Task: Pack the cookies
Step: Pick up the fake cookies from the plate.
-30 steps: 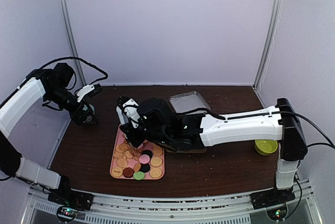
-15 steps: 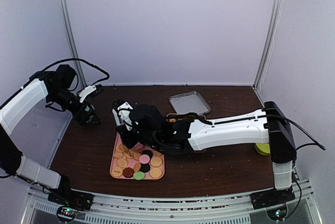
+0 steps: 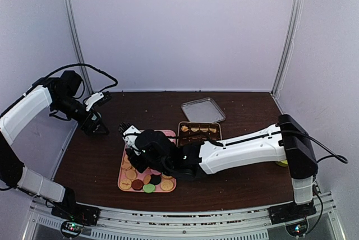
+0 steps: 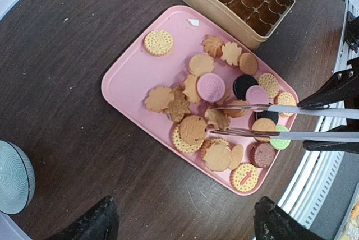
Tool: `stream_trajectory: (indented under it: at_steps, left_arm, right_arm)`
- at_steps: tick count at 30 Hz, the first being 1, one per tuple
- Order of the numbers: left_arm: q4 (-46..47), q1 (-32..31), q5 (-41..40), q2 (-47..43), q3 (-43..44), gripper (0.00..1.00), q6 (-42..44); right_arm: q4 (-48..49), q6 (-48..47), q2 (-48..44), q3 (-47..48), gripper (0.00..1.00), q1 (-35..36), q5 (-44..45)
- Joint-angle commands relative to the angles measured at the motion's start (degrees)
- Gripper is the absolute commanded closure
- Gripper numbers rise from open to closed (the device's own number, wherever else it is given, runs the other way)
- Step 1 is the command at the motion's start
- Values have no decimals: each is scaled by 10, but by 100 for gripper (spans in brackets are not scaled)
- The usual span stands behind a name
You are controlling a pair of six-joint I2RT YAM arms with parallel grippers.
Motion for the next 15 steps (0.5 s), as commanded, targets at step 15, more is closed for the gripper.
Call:
stream_trajectory:
  at_steps: [15]
  left_arm:
    - [9,5,27,2,-1,15,-4]
  right_arm:
    - [-16,-25,-68,-51,67,17,83]
